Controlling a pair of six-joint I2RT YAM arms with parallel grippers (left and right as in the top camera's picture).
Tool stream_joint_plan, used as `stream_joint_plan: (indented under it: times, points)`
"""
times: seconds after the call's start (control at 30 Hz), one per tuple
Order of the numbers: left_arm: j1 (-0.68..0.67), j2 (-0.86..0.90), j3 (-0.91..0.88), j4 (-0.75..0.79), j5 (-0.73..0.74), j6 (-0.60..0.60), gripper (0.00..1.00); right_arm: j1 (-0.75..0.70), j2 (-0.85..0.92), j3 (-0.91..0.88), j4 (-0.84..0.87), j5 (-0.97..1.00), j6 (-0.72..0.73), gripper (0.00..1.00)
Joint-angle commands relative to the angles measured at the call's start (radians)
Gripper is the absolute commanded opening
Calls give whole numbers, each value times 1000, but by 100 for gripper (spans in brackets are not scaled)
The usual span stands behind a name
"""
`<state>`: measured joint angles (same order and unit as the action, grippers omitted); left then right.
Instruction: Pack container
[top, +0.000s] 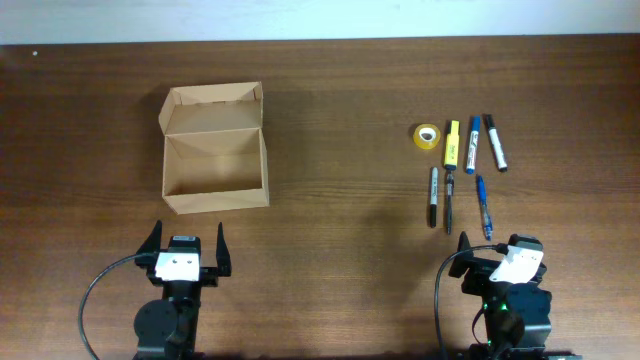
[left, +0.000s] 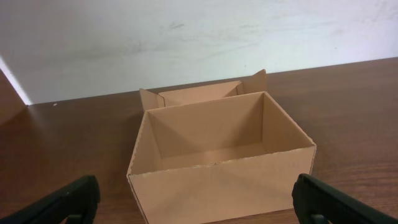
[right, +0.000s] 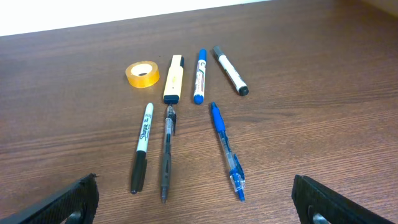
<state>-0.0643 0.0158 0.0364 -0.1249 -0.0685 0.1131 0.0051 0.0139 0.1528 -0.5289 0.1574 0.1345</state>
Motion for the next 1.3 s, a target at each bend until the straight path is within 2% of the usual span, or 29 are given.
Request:
stream_joint_plan:
  times: [0.0,0.23,0.4,0.53,0.6,0.7,0.83,0.97,1.07,1.2,1.27]
  points:
    - [0,-4,-4,-2,-7,16,100,-7,-11,-8,2,12,5,99]
    - [0,-4,-4,-1,5,15,100,-7,-11,-8,2,12,5,99]
    - [0,-4,-4,0,138,7,100,-7,-11,-8,2,12,5,99]
    - [-1,-4,-2,49,389,-156,100,-7,-11,-8,2,12,5,99]
    - [-1,-4,10,43,468,-234,99,-7,-11,-8,2,12,5,99]
    - [-1,-4,79,-63,476,-365,100,-7,-11,-8,2,12,5,99]
    - [0,37,241,-183,407,-367,100,-7,-11,-8,2,12,5,99]
    - [0,201,472,-319,280,-362,100,-7,-11,-8,2,12,5,99]
    - [0,415,668,-413,277,-342,100,-7,-11,-8,2,12,5,99]
    - [0,733,940,-571,277,-210,100,-7,-11,-8,2,12,5,99]
    - [0,911,1092,-676,278,-185,100,-7,-11,-8,2,12,5,99]
